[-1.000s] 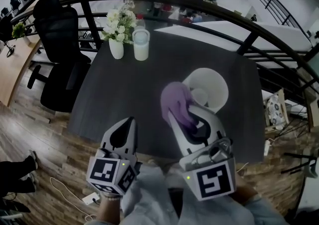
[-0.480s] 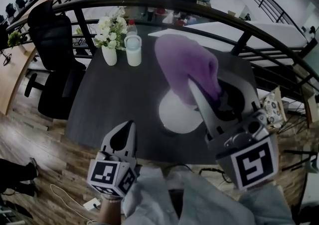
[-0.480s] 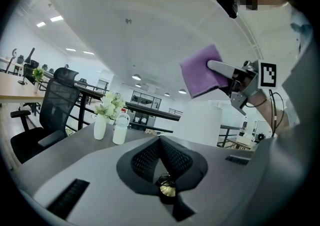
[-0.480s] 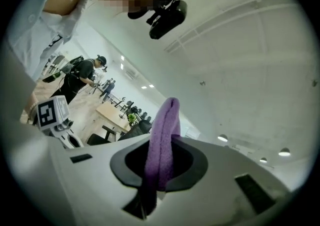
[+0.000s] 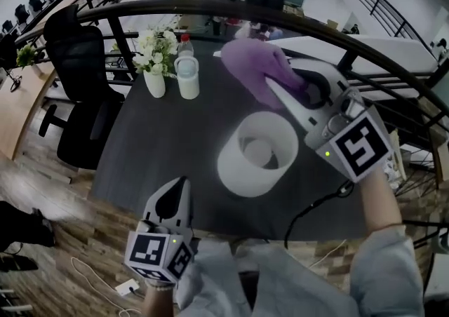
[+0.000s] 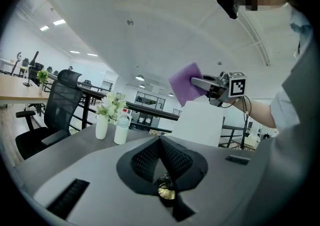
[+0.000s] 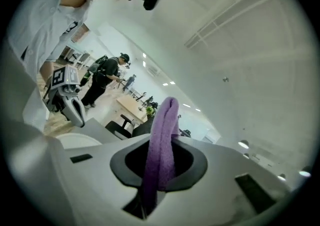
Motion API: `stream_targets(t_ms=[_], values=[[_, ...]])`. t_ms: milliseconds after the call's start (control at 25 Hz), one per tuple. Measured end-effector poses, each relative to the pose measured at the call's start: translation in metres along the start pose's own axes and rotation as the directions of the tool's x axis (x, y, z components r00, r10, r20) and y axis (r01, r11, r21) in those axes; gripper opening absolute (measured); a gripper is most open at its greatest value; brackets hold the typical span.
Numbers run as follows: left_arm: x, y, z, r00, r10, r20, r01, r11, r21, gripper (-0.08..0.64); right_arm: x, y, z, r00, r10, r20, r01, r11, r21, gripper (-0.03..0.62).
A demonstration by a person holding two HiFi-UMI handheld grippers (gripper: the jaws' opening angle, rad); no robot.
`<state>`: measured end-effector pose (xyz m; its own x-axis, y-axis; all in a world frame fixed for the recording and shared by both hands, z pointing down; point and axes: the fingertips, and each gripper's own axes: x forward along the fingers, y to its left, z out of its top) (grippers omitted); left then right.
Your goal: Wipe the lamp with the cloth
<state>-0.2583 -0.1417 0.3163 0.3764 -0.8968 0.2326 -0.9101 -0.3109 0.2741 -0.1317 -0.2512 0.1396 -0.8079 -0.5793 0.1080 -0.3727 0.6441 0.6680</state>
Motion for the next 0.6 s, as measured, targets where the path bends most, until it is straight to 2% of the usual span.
stream_targets(t_ms=[120, 240, 440, 600], values=[[-0.001, -0.002, -0.002, 1.0, 0.029, 0.004, -0.029, 1.0, -0.004, 0.012, 0.01, 0.016, -0.019, 0.986, 0.165, -0.006, -0.165, 0.985, 0.045, 0.049], [-0.002, -0.003, -0.004, 0.998, 0.062, 0.006, -0.062, 0.998, 0.0, 0.012, 0.018, 0.031, -0.03, 0.947, 0.322, 0.005, -0.322, 0.945, 0.067, 0.049], [-0.005, -0.012, -0.008, 0.994, 0.112, 0.002, -0.112, 0.994, -0.018, 0.012, 0.019, 0.043, -0.047, 0.891, 0.453, 0.023, -0.453, 0.888, 0.075, 0.049], [-0.006, -0.02, -0.012, 0.987, 0.158, -0.012, -0.158, 0.987, -0.037, 0.012, 0.013, 0.049, -0.066, 0.855, 0.514, 0.071, -0.519, 0.841, 0.152, 0.049]])
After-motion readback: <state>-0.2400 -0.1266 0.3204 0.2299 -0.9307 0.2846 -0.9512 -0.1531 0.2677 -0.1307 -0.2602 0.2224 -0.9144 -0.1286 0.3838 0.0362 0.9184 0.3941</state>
